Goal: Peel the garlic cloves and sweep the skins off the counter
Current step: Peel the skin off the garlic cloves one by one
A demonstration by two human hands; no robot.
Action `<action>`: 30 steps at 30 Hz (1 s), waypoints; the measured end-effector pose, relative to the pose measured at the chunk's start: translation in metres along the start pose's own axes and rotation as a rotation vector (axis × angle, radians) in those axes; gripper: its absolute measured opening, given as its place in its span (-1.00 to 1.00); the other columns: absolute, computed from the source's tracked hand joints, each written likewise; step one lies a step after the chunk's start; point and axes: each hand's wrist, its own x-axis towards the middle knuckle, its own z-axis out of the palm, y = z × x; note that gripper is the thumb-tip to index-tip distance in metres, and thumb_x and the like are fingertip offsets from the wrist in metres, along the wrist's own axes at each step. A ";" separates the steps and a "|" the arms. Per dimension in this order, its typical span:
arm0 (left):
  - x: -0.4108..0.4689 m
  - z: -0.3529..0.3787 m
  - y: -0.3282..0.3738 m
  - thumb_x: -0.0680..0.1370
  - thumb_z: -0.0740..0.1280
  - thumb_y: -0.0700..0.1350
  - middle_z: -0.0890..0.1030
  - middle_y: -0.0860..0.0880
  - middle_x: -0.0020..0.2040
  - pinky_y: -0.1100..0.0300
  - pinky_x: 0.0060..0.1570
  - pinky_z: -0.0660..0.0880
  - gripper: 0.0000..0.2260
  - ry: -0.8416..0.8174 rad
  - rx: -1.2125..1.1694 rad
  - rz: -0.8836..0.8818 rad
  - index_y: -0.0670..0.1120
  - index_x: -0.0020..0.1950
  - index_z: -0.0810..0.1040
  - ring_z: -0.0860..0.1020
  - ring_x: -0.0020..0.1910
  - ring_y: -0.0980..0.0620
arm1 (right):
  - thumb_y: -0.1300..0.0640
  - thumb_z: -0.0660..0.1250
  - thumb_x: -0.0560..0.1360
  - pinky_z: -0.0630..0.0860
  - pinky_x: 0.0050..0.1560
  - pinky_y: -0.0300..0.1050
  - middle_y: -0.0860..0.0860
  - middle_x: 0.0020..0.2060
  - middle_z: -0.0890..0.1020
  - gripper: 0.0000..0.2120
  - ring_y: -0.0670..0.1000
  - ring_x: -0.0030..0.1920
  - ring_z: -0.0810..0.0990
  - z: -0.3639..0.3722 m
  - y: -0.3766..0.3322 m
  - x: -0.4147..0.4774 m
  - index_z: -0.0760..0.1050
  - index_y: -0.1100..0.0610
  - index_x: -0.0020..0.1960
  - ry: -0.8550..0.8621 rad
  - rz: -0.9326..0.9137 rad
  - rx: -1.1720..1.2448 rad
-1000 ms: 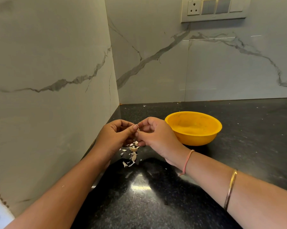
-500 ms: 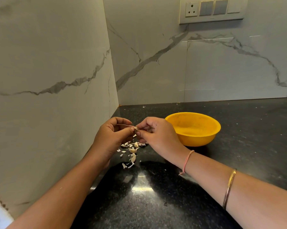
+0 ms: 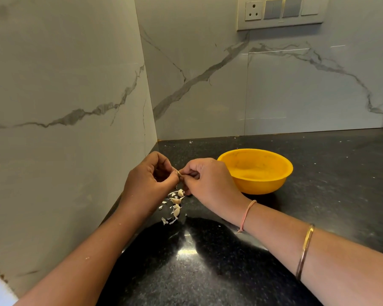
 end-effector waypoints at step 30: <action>0.005 0.007 0.003 0.49 0.24 -0.40 0.49 -0.16 -0.23 0.09 -0.12 0.52 -0.77 0.013 -0.680 -0.376 -0.09 -0.20 0.35 0.52 -0.30 0.00 | 0.37 0.33 0.48 0.65 -0.17 -0.01 0.06 -0.29 0.63 -0.90 0.00 -0.31 0.67 0.006 -0.006 -0.002 0.59 0.24 -0.10 -0.024 0.209 0.522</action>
